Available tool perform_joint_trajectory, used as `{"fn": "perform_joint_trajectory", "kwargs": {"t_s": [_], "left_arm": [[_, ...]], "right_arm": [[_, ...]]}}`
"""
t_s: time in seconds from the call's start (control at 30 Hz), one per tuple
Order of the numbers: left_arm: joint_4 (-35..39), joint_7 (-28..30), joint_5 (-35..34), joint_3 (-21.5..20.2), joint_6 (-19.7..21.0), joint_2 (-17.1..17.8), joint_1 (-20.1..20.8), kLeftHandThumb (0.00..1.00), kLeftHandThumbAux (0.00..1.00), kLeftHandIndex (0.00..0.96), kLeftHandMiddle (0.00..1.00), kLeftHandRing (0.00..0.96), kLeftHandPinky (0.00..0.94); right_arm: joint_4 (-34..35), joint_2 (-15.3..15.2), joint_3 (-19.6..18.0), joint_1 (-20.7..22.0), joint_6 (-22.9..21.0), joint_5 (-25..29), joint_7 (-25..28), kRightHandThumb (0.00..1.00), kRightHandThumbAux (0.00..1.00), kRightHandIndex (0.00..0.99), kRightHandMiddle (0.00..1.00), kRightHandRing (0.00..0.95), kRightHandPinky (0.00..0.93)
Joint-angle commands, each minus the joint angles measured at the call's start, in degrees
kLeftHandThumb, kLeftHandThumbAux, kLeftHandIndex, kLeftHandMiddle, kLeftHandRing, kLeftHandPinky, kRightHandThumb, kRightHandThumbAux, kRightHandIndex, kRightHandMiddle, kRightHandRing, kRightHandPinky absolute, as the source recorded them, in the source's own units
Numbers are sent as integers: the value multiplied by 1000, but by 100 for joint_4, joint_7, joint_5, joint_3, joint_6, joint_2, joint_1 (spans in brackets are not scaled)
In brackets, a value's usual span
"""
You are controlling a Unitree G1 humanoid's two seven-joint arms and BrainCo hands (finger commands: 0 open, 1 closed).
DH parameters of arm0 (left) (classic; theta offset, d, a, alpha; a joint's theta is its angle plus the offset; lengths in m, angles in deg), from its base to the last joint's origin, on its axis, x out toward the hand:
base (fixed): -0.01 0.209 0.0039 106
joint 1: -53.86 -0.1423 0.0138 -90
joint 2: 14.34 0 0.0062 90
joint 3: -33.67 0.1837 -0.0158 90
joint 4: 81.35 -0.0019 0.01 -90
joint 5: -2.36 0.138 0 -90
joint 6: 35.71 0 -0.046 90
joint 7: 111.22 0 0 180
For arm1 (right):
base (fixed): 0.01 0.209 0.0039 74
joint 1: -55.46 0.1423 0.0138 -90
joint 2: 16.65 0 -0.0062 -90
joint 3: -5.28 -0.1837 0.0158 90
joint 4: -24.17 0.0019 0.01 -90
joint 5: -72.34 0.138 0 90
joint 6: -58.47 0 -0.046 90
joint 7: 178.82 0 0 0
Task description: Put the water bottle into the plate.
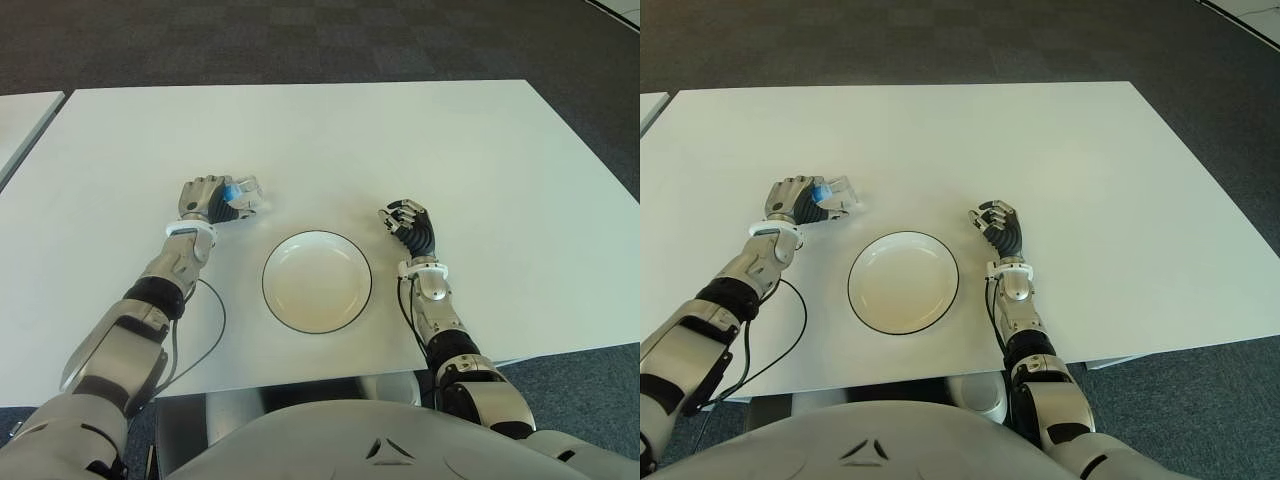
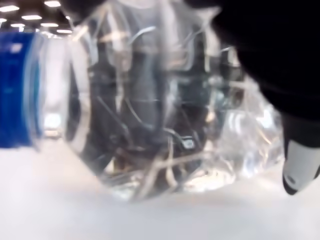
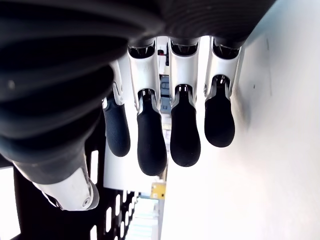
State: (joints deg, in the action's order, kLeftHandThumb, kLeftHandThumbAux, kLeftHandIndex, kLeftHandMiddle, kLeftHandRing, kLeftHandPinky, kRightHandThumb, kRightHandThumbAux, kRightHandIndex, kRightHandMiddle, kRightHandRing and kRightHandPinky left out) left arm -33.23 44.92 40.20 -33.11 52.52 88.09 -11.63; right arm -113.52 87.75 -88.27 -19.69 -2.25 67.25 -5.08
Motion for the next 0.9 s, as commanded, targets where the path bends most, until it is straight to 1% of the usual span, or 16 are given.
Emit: {"fn": "perform_joint_trajectory", "kwargs": {"t_s": [0.03,0.17,0.23,0.33,0.53,0.67,0.77,0.9], "left_arm": [[1128,-3,241,-160,130,239,-359,851,669,398,545,866,835],[2115,-178,507,-296,216,346,-730,851,669,397,543,865,830],[2329,-161,590,-352,276,336,-815,851,668,397,542,864,829],[3287,-248,1035,-427,623,229,-1139,851,668,399,543,864,829],[4281,-107,1409,-481,911,46,-1525,852,666,401,545,862,821],[4884,5,1481,-528,881,-48,-1772,852,667,401,546,864,835],[5026,-6,1512,-563,811,-72,-1840,852,667,401,546,867,846],[5191,-101,1567,-562,612,-96,-1944,853,666,402,547,873,859]], "right_arm": [[-507,24,-31,-491,-514,95,60,706,726,435,665,662,660],[-492,22,-34,-493,-533,97,51,706,726,435,667,664,661],[-493,19,-39,-489,-536,102,50,707,726,435,667,664,658],[-492,15,-42,-488,-513,113,75,707,726,435,666,662,657],[-490,1,-41,-482,-508,118,110,707,725,435,666,661,662],[-477,10,-43,-488,-487,116,115,707,725,435,664,660,659],[-472,12,-40,-491,-476,111,125,707,725,435,665,660,661],[-462,-9,-35,-494,-496,100,143,707,726,435,666,661,661]]}}
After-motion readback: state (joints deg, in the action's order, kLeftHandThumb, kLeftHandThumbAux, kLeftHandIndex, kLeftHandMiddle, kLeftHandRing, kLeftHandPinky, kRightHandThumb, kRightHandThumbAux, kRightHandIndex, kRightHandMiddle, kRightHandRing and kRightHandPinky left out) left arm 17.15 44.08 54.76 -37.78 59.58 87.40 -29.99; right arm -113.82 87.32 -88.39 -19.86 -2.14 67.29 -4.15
